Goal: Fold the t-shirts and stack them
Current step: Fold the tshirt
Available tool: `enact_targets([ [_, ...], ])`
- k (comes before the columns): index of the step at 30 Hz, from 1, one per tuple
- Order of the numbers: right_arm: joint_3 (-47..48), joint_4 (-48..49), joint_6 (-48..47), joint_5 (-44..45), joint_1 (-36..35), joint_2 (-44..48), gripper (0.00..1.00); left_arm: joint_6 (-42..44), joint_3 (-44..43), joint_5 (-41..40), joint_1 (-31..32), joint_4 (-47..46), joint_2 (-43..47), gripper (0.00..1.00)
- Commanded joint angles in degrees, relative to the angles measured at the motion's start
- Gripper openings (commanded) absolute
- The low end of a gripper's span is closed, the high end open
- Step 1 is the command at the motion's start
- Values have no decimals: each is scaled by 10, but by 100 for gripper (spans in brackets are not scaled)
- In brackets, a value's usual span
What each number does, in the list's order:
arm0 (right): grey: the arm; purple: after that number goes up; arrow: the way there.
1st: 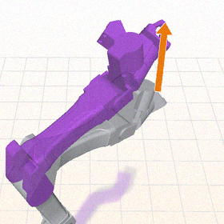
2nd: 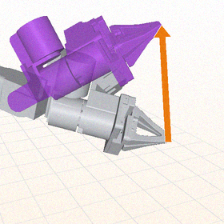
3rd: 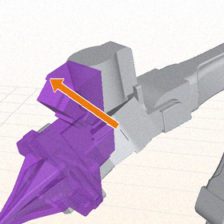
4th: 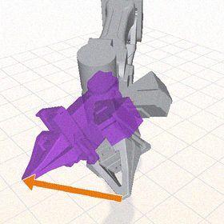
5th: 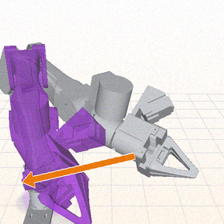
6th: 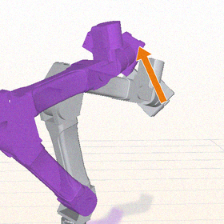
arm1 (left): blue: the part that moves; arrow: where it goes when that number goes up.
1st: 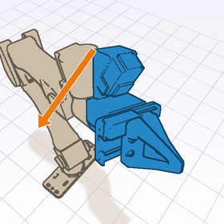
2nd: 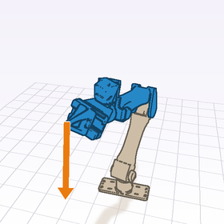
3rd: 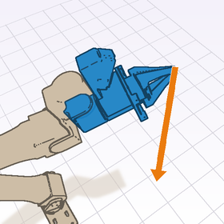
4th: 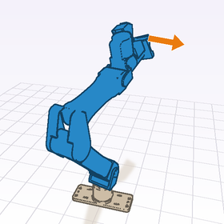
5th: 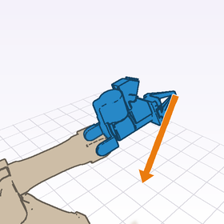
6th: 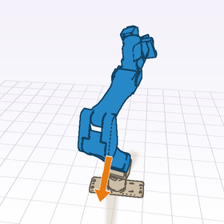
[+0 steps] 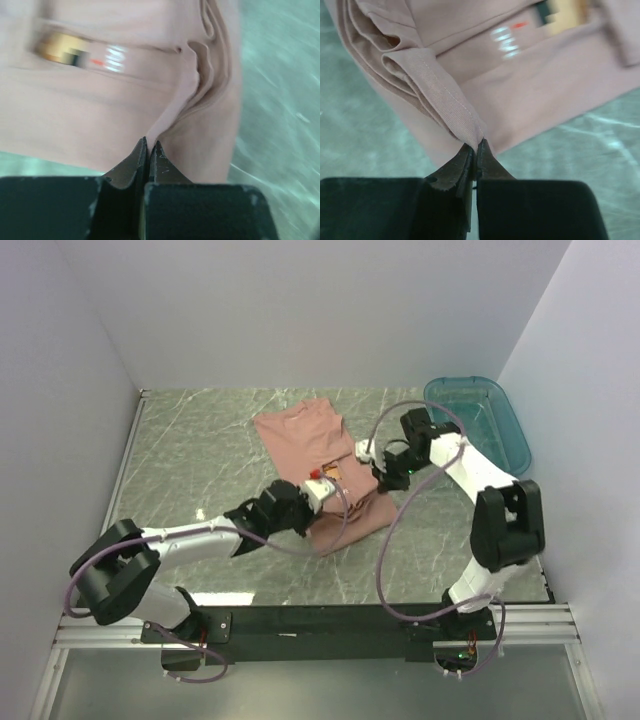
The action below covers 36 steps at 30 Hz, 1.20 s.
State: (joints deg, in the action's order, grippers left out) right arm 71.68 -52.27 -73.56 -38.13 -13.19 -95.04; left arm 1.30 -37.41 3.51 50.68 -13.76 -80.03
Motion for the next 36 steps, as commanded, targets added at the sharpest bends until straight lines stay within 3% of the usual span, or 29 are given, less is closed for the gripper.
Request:
enact_targets([
  [1, 90, 42, 110, 14, -9, -58, 0, 30, -50, 41, -71, 10, -24, 1],
  [6, 188, 71, 190, 34, -22, -133, 0, 34, -103, 84, -144, 17, -87, 1],
  [15, 332, 82, 276, 68, -32, -257, 0, 34, -166, 122, -217, 24, -162, 1],
  [34, 422, 89, 333, 111, -53, -335, 5, 12, -252, 133, -254, 87, -229, 1],
  [36, 423, 116, 365, 138, -54, -336, 16, -1, -260, 94, -257, 89, -232, 21],
])
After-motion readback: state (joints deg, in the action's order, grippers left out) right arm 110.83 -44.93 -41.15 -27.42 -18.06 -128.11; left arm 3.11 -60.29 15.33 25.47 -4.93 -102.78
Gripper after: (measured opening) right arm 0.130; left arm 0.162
